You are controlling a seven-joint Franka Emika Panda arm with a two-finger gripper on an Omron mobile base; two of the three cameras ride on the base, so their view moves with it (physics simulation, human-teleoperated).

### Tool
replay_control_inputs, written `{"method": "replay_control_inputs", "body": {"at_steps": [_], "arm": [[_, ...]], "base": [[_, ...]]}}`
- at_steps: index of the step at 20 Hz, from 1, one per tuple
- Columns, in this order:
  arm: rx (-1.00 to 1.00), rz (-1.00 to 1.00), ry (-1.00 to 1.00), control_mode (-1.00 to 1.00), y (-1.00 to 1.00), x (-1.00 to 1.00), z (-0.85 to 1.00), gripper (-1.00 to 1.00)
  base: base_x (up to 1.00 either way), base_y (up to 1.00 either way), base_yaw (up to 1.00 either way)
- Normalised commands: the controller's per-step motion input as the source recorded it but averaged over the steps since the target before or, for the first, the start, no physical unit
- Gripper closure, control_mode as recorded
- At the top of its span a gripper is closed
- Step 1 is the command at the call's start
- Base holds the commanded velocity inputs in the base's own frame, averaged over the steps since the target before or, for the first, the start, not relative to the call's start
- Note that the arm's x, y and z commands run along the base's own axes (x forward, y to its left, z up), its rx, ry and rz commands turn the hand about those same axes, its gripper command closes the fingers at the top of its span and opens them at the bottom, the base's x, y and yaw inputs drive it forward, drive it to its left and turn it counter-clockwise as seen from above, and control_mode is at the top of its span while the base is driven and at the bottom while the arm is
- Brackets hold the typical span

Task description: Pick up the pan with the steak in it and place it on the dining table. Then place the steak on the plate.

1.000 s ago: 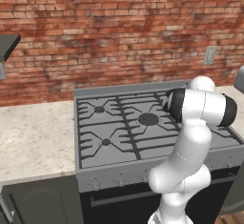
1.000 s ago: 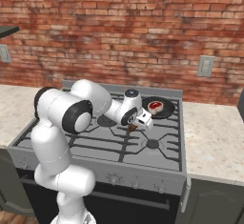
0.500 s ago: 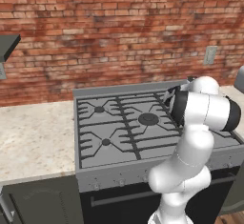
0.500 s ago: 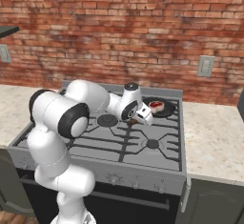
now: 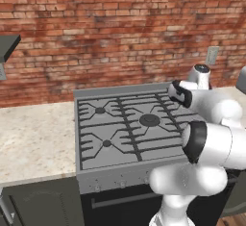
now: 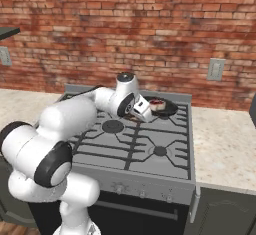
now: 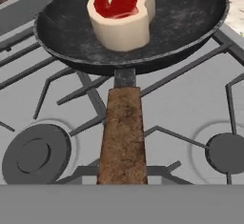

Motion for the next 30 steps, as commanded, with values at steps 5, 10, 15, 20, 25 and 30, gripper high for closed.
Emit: {"method": "replay_control_inputs", "body": {"at_steps": [5,10,15,20,25,30], "arm": [[0.01,0.00,-0.32,-1.00,0.51,-0.63,0.49,1.00],[0.04,0.02,-0.38,-1.00,0.44,-0.51,0.41,1.00],[0.01,0.07,-0.20,-1.00,0.47,-0.50,0.64,1.00],[-0.05,0.12,0.04,-1.00,0.56,-0.59,0.79,1.00],[-0.03,0.05,0.07,-1.00,0.16,-0.13,0.26,1.00],[0.00,0.00,0.08,-1.00,0.01,-0.36,0.21,1.00]], "base": [[0.00,0.00,0.00],[0.00,0.00,0.00],[0.00,0.00,0.00],[0.00,0.00,0.00],[0.00,0.00,0.00],[0.00,0.00,0.00]]}}
